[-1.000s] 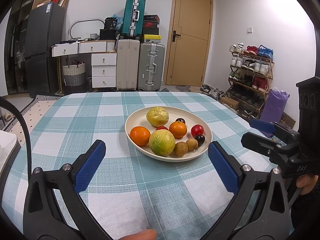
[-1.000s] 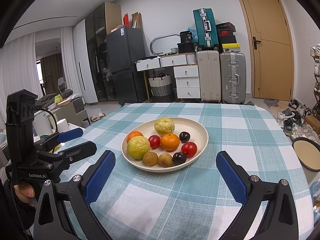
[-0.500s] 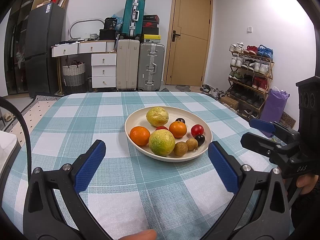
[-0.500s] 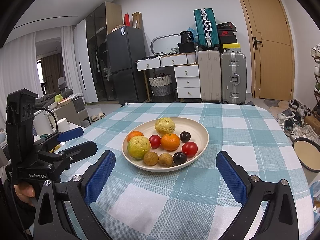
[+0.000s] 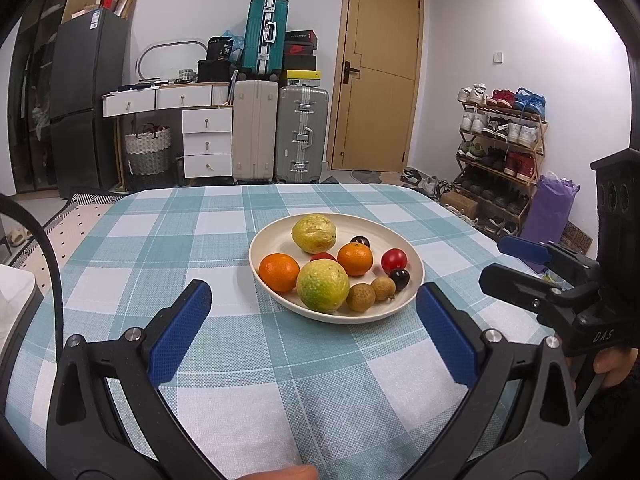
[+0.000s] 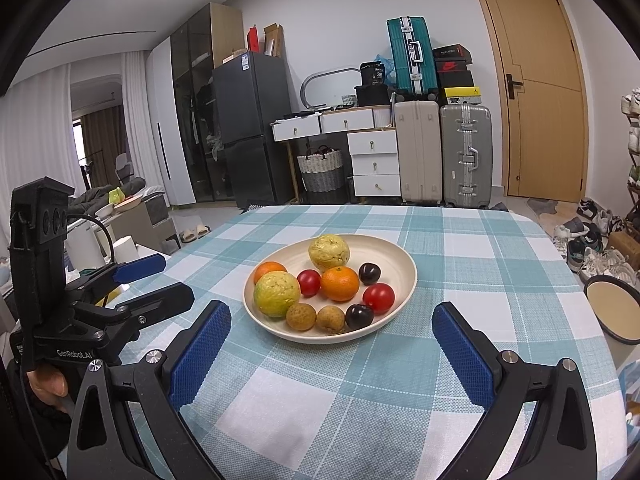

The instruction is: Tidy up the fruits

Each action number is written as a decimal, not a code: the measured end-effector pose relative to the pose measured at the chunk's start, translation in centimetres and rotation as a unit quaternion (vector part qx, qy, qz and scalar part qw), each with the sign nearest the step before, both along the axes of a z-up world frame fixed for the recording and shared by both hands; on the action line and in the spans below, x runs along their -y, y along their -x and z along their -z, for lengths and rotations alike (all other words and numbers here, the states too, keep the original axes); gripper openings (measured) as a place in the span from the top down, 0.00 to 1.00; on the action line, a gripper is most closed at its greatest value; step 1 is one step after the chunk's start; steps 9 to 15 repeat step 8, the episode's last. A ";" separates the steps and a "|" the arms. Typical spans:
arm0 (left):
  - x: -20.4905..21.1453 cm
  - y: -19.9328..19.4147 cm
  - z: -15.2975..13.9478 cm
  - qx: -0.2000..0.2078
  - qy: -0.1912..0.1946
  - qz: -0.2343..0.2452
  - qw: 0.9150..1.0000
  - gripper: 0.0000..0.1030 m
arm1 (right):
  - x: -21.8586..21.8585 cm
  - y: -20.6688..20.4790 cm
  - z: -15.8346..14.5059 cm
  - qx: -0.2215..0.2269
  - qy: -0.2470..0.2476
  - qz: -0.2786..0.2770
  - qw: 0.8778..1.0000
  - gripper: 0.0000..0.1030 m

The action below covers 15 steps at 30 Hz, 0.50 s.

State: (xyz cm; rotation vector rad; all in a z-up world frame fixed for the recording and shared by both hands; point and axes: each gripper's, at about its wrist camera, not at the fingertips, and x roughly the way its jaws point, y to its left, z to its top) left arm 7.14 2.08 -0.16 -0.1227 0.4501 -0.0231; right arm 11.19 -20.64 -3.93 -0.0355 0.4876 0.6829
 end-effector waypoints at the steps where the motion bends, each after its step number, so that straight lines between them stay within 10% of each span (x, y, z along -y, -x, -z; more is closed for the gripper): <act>1: 0.1 0.0 0.0 0.000 0.001 0.000 1.000 0.01 | 0.0 0.0 0.0 0.000 0.000 0.001 1.000 0.00; 15: -0.5 -0.1 0.0 -0.002 0.007 -0.007 1.000 0.01 | 0.1 -0.2 0.0 -0.002 0.000 0.004 1.000 0.00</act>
